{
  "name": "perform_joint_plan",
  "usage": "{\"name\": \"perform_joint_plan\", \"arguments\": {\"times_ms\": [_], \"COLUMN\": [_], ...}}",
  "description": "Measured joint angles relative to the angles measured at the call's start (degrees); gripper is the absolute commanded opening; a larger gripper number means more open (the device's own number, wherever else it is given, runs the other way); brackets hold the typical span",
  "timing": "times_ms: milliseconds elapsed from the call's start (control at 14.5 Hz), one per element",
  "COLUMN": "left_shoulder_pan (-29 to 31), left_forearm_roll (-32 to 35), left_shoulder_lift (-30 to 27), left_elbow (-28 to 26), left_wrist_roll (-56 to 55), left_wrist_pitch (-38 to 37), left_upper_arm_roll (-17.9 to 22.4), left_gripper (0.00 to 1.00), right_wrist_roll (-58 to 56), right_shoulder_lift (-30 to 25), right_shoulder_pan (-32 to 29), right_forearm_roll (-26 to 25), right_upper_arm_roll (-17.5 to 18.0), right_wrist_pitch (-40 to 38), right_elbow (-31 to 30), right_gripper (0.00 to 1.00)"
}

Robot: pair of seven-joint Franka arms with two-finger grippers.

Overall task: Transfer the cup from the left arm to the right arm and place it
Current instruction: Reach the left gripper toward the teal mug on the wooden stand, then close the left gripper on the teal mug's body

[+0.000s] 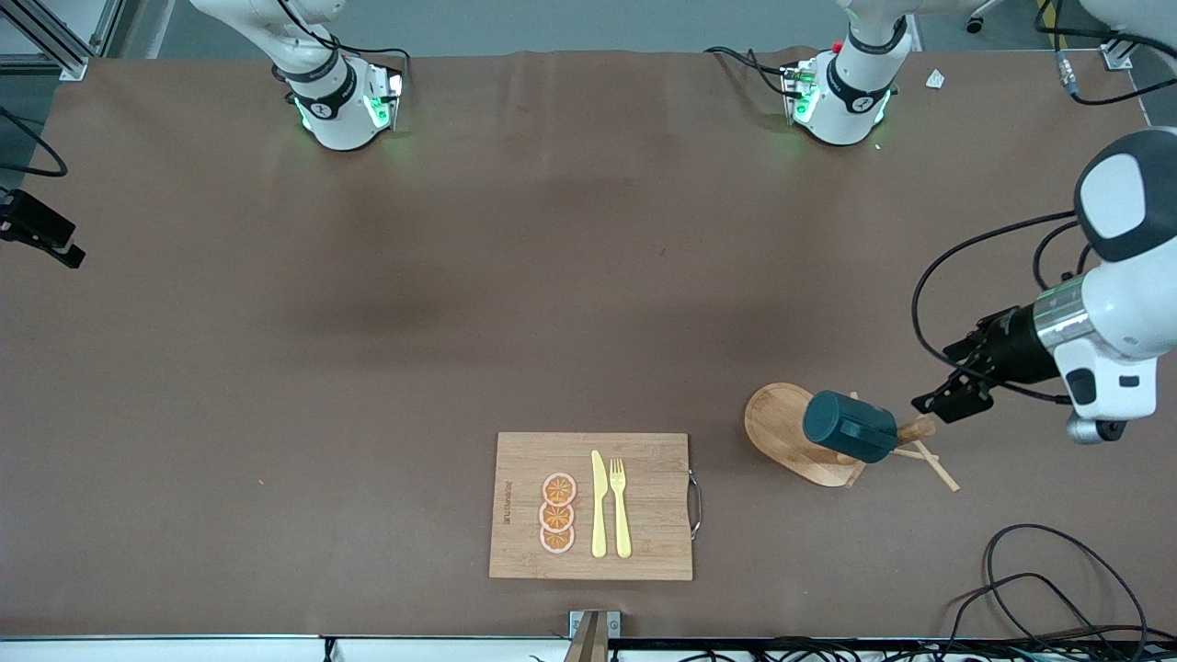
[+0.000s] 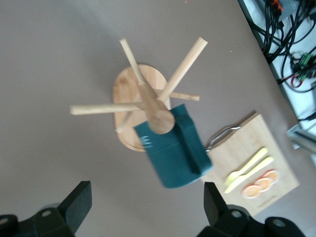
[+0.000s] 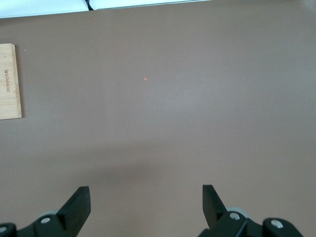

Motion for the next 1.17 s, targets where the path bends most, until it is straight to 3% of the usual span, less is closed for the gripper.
{"name": "perform_joint_plan", "arguments": {"times_ms": [550,1170], "left_shoulder_pan": [-1.35,-1.93], "left_forearm_roll": [-6.24,-6.25], "left_shoulder_lift": [6.55,8.79], "left_elbow": [0.26,0.47], "left_wrist_roll": [-19.21,-20.73], "left_wrist_pitch": [10.89,11.23], "left_upper_arm_roll": [-0.45,-0.41], "left_gripper": [1.0,1.0], "right_wrist_roll": [0.0,0.0], "right_shoulder_lift": [0.0,0.0], "right_shoulder_pan": [0.0,0.0], "right_forearm_roll": [0.0,0.0], "right_upper_arm_roll": [0.0,0.0], "right_wrist_pitch": [0.0,0.0], "right_elbow": [0.0,0.0], "right_gripper": [1.0,1.0]}}
